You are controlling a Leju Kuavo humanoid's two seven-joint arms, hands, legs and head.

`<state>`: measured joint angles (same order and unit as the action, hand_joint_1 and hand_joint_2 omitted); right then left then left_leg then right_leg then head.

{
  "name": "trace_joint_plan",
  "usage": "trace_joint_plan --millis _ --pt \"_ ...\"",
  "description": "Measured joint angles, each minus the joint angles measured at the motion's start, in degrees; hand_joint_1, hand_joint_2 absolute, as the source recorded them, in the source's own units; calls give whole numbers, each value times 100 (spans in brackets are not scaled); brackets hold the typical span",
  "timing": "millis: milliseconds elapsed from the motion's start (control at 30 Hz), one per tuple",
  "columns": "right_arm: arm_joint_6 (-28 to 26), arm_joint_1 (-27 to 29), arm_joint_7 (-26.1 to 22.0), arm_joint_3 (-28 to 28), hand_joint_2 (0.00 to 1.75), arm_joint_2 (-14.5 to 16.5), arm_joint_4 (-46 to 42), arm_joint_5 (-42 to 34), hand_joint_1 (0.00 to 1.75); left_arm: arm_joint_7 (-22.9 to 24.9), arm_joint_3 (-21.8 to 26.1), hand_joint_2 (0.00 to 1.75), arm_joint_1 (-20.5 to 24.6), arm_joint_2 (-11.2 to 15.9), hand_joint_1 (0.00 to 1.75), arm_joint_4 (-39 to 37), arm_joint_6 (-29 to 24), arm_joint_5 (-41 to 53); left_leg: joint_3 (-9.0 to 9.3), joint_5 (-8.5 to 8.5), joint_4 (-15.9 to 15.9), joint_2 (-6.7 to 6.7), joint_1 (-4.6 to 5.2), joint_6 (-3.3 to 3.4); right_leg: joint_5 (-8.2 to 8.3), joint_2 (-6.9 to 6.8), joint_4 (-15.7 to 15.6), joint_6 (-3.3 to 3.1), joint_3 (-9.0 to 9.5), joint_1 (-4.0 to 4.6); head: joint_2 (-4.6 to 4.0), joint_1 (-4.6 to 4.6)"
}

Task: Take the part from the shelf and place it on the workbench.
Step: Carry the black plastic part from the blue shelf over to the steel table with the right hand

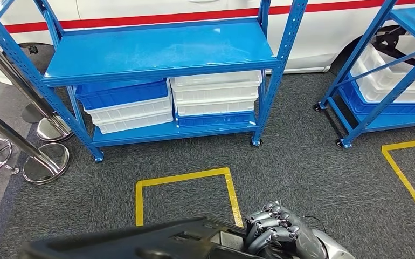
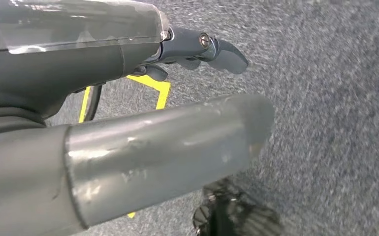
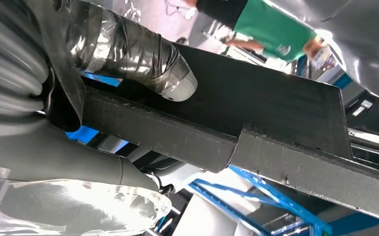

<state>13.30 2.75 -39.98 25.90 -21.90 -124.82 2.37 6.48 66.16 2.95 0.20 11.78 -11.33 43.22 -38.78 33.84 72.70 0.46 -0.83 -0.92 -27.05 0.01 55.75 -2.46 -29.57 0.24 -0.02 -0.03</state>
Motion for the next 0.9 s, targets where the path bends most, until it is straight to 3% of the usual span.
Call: trace_joint_plan --millis 33,67,133,200,267,333,400,467,500,533,567,633,700,800,833,900 --pt "64 -7 -1 -56 175 -1 0 -43 175 -41 16 0 0 -16 0 0 -47 11 68 -76 -45 -4 0 2 5 26 44 5 -45 9 0 0" --pt "154 -24 -2 -131 175 -3 0 -91 175 -86 25 0 0 -32 0 0 -81 30 239 -230 -299 -21 0 13 8 60 90 11 -85 14 0 0" --pt "373 -74 -4 -305 175 -9 0 -159 175 -167 28 0 5 -51 0 0 -108 84 691 -488 -1049 -188 0 64 7 125 182 29 -166 20 0 1" --pt "560 -122 -4 -483 175 -25 3 -184 175 -233 28 0 9 -67 0 0 -111 119 912 -544 -1450 -334 10 111 17 205 254 79 -245 13 0 -1" --pt "631 -154 -5 -630 175 -44 7 -187 175 -260 29 0 15 -81 0 1 -113 123 914 -552 -1515 -282 12 151 55 297 268 161 -292 10 0 -3" --pt "642 -175 -5 -733 175 -66 7 -191 175 -266 30 0 30 -97 0 1 -116 125 920 -604 -1594 -162 -18 224 -3 267 362 241 -352 8 0 -2" --pt "643 -197 -6 -799 175 -90 9 -192 175 -272 31 0 37 -113 0 2 -117 127 909 -648 -1638 -36 -40 281 -308 138 843 321 -578 -26 0 1" --pt "643 -207 -6 -836 175 -100 14 -193 175 -273 31 0 33 -122 0 2 -117 128 878 -660 -1637 82 -43 291 -643 75 1562 405 -921 -88 1 3" --pt "646 -206 -6 -845 175 -101 19 -192 175 -273 31 0 32 -127 0 1 -117 129 869 -661 -1632 142 -48 286 -688 61 1775 442 -1020 -123 1 3" --pt "664 -206 -6 -851 175 -102 24 -192 175 -280 31 0 34 -133 0 1 -117 138 866 -660 -1627 201 -58 275 -619 41 1778 477 -1014 -158 1 3" --pt "703 -210 -6 -859 175 -103 27 -194 175 -309 31 0 37 -140 0 0 -104 151 872 -654 -1621 256 -71 258 -450 1 1550 507 -888 -189 0 3" --pt "838 -237 -6 -869 175 -103 41 -212 175 -419 31 0 43 -148 0 3 -50 179 908 -633 -1615 346 -87 193 -80 -209 750 540 -458 -204 0 3" --pt "950 -287 -5 -871 175 -103 62 -225 175 -543 31 0 50 -144 0 7 -9 193 945 -621 -1628 426 -78 96 62 -361 255 462 -223 -158 1 2" --pt "985 -347 -6 -855 175 -97 87 -170 175 -621 31 0 72 -139 0 9 -10 223 980 -612 -1654 541 -79 -39 87 -234 175 271 -252 -116 0 0" --pt "974 -375 -7 -841 175 -87 94 -146 175 -645 30 0 80 -137 0 9 -6 239 961 -551 -1593 483 -87 -69 109 -180 156 217 -258 -124 0 -1" --pt "940 -437 -7 -807 175 -52 112 -114 175 -705 29 0 84 -129 0 9 3 278 758 -233 -1126 223 -98 -87 155 -85 124 118 -271 -141 0 -2"
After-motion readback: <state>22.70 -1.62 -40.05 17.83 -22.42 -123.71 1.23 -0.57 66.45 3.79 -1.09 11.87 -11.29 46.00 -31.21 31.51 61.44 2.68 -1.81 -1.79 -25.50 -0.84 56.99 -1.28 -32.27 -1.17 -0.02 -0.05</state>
